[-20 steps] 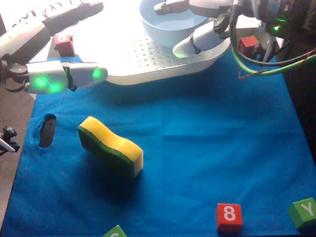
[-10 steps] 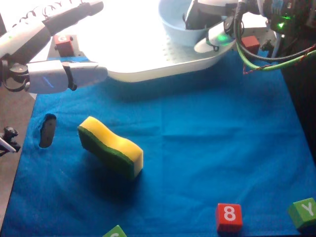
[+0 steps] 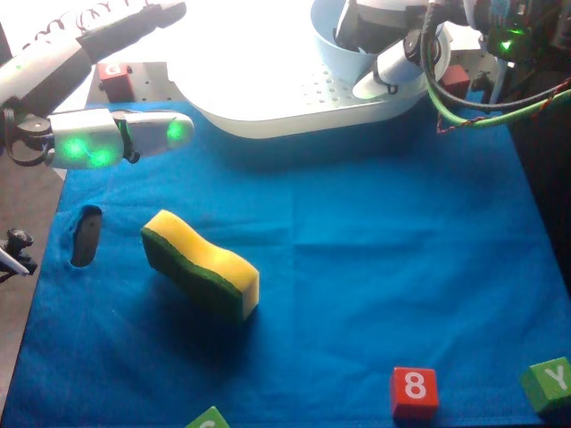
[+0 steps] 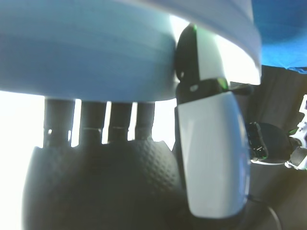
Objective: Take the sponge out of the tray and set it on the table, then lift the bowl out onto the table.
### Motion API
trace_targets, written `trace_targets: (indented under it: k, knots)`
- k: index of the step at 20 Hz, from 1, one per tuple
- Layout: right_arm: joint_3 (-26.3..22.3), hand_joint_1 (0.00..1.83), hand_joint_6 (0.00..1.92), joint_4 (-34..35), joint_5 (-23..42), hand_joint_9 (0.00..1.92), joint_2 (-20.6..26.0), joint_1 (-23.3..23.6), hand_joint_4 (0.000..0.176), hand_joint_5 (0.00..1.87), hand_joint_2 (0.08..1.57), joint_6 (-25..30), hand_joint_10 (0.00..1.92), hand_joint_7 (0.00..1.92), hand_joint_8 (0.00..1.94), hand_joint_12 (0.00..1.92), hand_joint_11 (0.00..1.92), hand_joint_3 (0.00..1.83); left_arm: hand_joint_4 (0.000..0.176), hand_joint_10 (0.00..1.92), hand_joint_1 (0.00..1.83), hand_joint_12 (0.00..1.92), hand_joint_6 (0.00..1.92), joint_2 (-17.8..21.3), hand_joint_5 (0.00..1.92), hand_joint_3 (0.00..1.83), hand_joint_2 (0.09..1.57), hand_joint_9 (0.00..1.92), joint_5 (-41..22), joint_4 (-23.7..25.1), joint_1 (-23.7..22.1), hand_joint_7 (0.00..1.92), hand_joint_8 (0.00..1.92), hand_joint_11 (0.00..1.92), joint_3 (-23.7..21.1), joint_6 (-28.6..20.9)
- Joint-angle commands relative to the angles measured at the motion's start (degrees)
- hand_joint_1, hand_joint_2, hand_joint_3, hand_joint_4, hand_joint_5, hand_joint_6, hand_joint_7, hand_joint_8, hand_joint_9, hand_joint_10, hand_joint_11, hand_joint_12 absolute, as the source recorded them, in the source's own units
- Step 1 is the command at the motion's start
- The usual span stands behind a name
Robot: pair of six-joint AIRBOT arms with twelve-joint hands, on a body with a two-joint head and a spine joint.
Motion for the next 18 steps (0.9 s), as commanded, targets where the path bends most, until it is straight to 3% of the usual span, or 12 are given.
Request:
trace_targets:
  k: [1,2,3,4,5,6,8,12,13,14,18]
  knots:
    - [-0.18,1.15,0.95,1.95,1.94,1.22,-0.02,0.60,0.000,0.99,1.11,0.31,1.89,1.12,1.56,1.92,1.27,0.00,0.112,0.01,0.62,0.36,0.01,-0.50,0.21,0.00,0.98,0.10,-7.27,-0.78,-0.39,0.14,0.00,0.01,0.12,-0.75]
    - [-0.18,1.14,1.01,1.94,1.94,1.27,-0.02,0.60,0.000,0.95,1.13,0.31,1.92,1.15,1.64,1.92,1.32,0.00,0.115,0.00,0.62,0.41,0.00,-0.51,0.21,0.00,0.98,0.11,-7.28,-0.77,-0.39,0.14,0.00,0.00,0.13,-0.75]
    - [-0.17,0.88,0.72,1.94,1.94,1.29,-0.02,0.60,0.000,0.96,1.26,0.31,1.92,1.14,1.75,1.92,1.35,0.01,0.119,0.00,0.62,0.42,0.00,-0.51,0.20,0.00,0.98,0.11,-7.29,-0.76,-0.39,0.14,0.00,0.00,0.13,-0.76]
    - [-0.17,0.60,1.08,1.93,1.94,1.40,-0.02,0.60,0.000,0.97,1.34,0.31,1.92,1.22,1.90,1.92,1.44,0.01,0.116,0.00,0.62,0.42,0.00,-0.53,0.21,0.00,0.98,0.10,-7.29,-0.75,-0.39,0.14,0.00,0.00,0.12,-0.76]
    - [-0.20,0.42,1.23,1.89,1.96,1.43,-0.02,0.60,0.000,0.95,1.39,0.31,1.92,1.27,1.84,1.92,1.47,0.01,0.114,0.00,0.62,0.42,0.00,-0.58,0.21,0.00,0.99,0.11,-7.31,-0.74,-0.39,0.14,0.00,0.00,0.13,-0.76]
    - [-0.26,0.32,1.58,1.88,1.97,1.53,-0.02,0.60,0.000,0.96,1.44,0.31,1.92,1.37,1.90,1.92,1.54,0.01,0.110,0.00,0.62,0.43,0.00,-0.61,0.20,0.00,0.99,0.11,-7.31,-0.74,-0.39,0.14,0.00,0.01,0.13,-0.76]
    - [-0.42,0.36,1.89,1.87,2.24,1.67,-0.02,0.60,0.000,1.03,1.46,0.31,1.92,1.53,1.94,1.92,1.66,0.00,0.117,0.00,0.63,0.43,0.00,-0.61,0.21,0.00,0.98,0.11,-7.32,-0.73,-0.39,0.14,0.00,0.00,0.17,-0.76]
    - [-0.84,0.30,1.92,2.12,4.88,1.70,0.12,0.61,0.000,1.25,1.52,0.31,1.92,1.57,1.94,1.92,1.71,0.00,0.116,0.01,0.62,0.44,0.00,-0.65,0.20,0.00,0.97,0.12,-7.66,-0.74,-0.35,0.15,0.01,0.01,0.18,-0.78]
    - [-0.87,0.31,1.92,2.12,5.19,1.70,0.11,0.61,0.000,1.22,1.54,0.31,1.92,1.57,1.94,1.92,1.71,0.00,0.099,0.01,0.62,0.44,0.01,-0.69,0.21,0.00,0.97,0.12,-7.60,-0.74,-0.35,0.15,0.01,0.01,0.21,-0.78]
    - [-0.94,0.31,1.92,2.11,5.55,1.70,0.11,0.61,0.000,1.21,1.54,0.31,1.92,1.58,1.94,1.92,1.70,0.00,0.097,0.01,0.61,0.44,0.00,-0.70,0.21,0.00,0.97,0.13,-7.64,-0.74,-0.35,0.15,0.00,0.02,0.22,-0.78]
    - [-1.03,0.29,1.92,2.73,7.09,1.70,0.43,0.61,0.000,1.23,1.55,0.31,1.92,1.59,1.94,1.92,1.68,0.00,0.107,0.01,0.60,0.45,0.00,-0.78,0.21,0.00,0.98,0.14,-7.74,-0.76,-0.33,0.17,0.01,0.02,0.28,-0.78]
